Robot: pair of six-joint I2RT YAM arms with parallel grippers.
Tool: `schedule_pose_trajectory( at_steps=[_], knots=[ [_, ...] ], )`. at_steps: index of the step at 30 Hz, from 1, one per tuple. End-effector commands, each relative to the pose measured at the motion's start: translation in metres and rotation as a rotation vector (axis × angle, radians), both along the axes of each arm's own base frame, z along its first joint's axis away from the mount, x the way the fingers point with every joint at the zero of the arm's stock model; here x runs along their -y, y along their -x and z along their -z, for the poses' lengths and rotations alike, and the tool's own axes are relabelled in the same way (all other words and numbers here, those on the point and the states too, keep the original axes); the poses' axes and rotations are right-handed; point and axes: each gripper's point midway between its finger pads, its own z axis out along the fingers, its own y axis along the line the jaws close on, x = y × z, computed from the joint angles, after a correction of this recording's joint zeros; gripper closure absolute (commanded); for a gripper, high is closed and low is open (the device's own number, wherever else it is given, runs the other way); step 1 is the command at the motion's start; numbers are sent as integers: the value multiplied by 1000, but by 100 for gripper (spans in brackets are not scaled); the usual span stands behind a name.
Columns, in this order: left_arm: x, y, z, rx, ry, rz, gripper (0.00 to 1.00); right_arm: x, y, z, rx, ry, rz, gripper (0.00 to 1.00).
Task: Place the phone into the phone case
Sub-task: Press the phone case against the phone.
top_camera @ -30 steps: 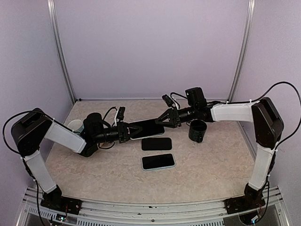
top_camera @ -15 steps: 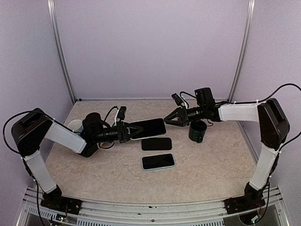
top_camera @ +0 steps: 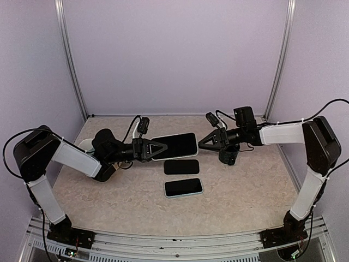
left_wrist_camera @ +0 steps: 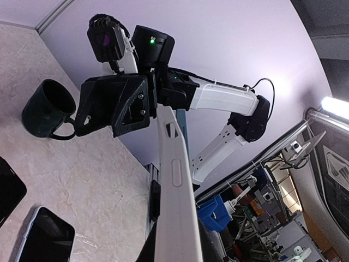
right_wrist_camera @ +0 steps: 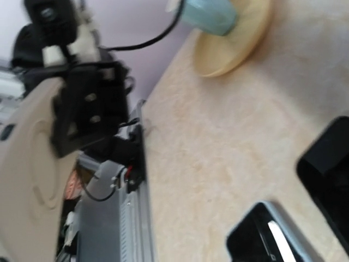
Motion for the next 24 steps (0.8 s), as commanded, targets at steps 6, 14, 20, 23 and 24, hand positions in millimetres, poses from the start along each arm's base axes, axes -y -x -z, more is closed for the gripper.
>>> schedule_pose_trajectory(
  at_steps=[6,14,20,23,24],
  knots=[
    [6,10,-27,115,69,57,100,9,34,-59,146,-164,-125,58],
    [11,17,-27,139,65,94,100,10,48,-72,165,-192,-152,59],
    [18,24,-25,149,53,134,100,1,63,-76,172,-207,-207,59],
    [19,25,-23,149,47,137,100,-5,73,-79,177,-216,-245,61],
    [19,25,-22,149,45,137,100,-7,75,-80,179,-217,-252,61]
  ],
)
